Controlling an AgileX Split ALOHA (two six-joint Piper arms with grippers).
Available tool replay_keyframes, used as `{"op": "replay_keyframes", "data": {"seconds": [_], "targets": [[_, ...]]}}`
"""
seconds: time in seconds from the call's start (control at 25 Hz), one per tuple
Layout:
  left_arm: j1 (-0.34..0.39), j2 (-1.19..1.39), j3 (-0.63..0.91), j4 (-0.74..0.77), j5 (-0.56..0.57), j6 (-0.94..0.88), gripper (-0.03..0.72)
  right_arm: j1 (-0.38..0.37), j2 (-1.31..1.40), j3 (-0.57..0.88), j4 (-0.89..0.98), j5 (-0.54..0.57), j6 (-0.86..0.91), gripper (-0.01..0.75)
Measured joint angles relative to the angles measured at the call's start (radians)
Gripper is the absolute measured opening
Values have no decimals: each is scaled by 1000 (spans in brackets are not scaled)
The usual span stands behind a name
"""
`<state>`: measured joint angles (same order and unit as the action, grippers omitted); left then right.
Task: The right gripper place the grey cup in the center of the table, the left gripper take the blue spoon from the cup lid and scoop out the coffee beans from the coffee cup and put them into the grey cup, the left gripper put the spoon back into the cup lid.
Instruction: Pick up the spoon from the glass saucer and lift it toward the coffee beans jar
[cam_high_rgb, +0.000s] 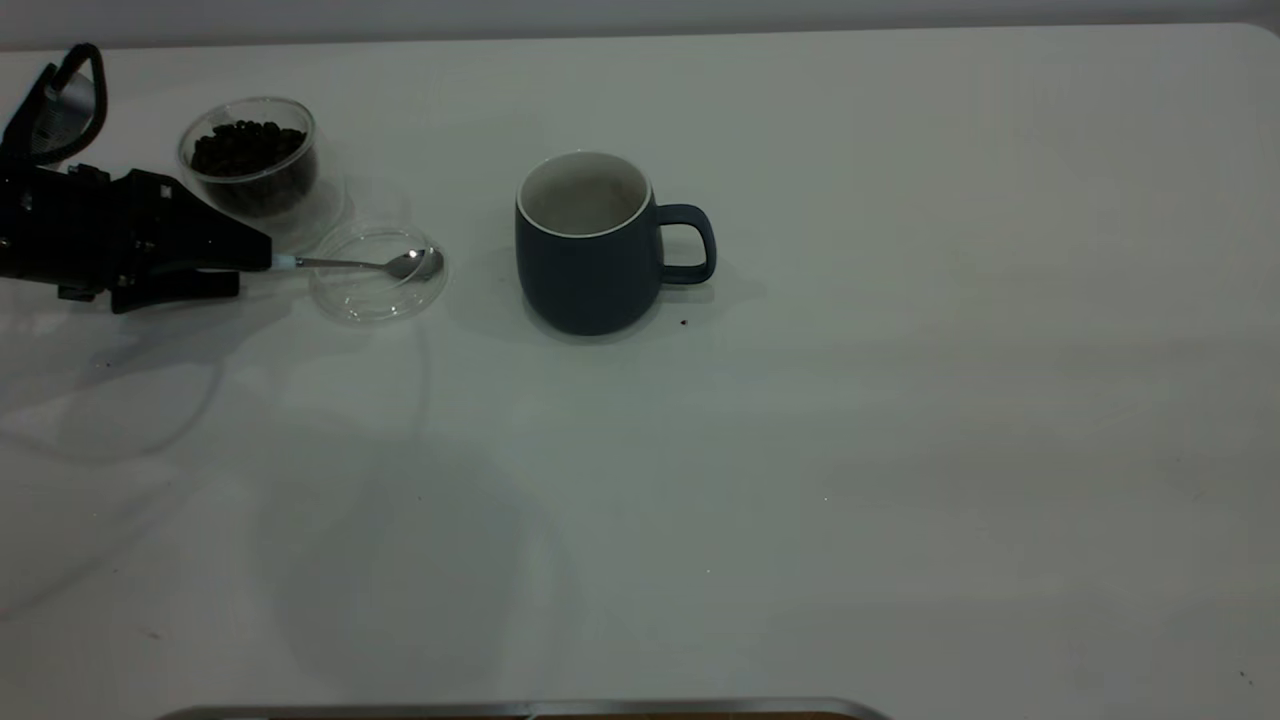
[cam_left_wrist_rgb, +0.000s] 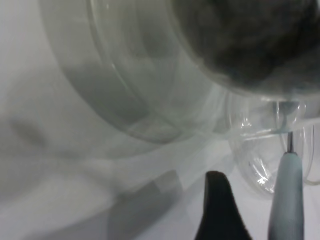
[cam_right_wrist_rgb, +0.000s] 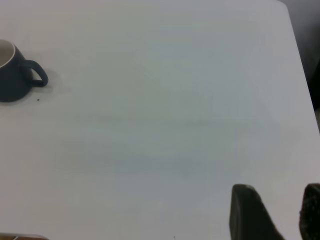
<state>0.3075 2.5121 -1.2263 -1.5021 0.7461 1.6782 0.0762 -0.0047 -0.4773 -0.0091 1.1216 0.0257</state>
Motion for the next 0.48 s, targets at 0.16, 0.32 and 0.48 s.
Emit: {"op": "replay_keyframes", "data": {"seconds": [0.16,0.32,0.48], "targets": [[0,0,0,-1,0,2,478,0,0,0,0,0,0,281],[0,0,0,-1,3,2,387,0,0,0,0,0,0,281],[0,0,0,-1,5,2,270,0,0,0,0,0,0,281]]}}
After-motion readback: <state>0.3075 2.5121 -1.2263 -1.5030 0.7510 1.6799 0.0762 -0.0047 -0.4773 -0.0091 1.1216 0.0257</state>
